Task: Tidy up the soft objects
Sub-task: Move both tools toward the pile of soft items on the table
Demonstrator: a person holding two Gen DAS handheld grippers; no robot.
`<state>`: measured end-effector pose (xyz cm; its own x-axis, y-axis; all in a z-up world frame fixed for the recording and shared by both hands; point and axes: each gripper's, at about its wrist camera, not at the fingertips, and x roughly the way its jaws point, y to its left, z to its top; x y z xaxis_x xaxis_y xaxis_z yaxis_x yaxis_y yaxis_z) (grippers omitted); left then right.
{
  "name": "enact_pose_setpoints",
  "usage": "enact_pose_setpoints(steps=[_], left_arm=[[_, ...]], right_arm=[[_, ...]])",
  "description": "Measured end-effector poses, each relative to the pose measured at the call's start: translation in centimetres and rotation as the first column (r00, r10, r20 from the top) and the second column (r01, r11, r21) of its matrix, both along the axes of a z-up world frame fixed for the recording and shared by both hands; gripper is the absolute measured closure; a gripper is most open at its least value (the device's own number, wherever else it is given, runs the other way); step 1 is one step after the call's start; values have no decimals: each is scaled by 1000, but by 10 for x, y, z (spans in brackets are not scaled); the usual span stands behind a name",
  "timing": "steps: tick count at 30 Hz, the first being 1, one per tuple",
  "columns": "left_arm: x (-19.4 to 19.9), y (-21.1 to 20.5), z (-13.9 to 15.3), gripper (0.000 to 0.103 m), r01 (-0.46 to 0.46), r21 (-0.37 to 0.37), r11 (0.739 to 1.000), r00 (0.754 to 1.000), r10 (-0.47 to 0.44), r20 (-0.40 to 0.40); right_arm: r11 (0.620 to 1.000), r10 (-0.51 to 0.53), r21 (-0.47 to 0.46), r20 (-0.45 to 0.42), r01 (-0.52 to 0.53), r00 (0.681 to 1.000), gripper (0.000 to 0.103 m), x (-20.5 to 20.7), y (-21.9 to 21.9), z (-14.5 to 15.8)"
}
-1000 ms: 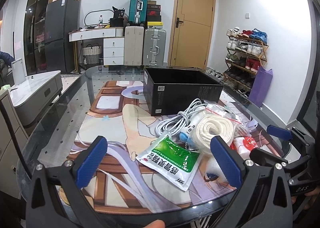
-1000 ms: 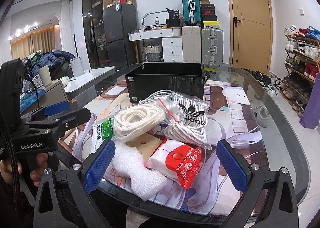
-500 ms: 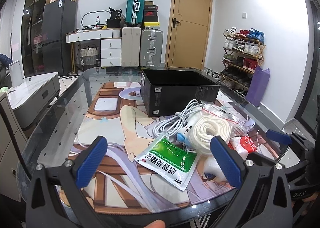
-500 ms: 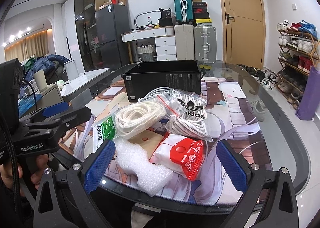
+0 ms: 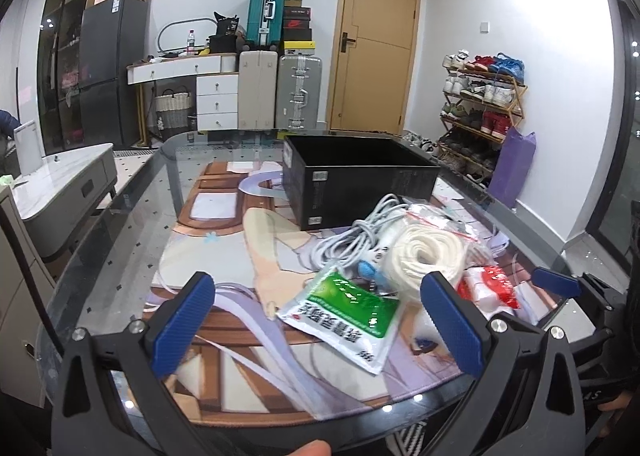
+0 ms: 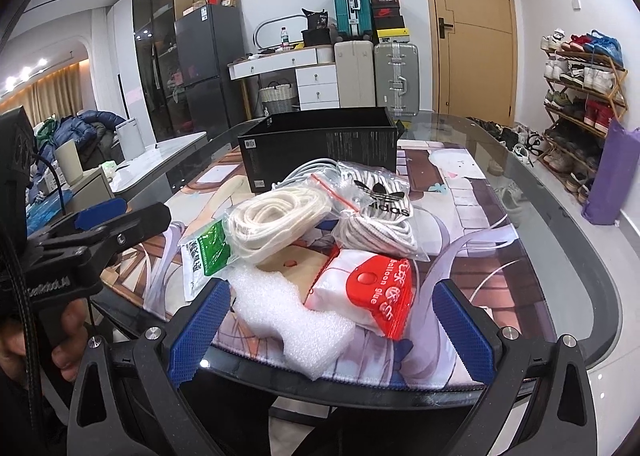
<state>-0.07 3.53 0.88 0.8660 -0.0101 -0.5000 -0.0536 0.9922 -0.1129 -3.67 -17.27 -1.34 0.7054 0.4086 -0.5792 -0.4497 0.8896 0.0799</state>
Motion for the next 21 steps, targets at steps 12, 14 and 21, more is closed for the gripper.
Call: enact_pose_setpoints(steps=[12,14,21], left_arm=[[3,5,-5,0,-18,1,1000,1000,18,-14],[3,4,-5,0,-17,5,1000,1000,18,-13],[4,6,-8,0,-20,-2,1000,999,20,-28]], right_arm=[[999,-29,-19,-44,28,999,0,-4,11,-20],[1000,-9,-8,-52,9,999,0,-9,9,-21],[1000,10,12,-77,-9,997,0,-9,11,-24]])
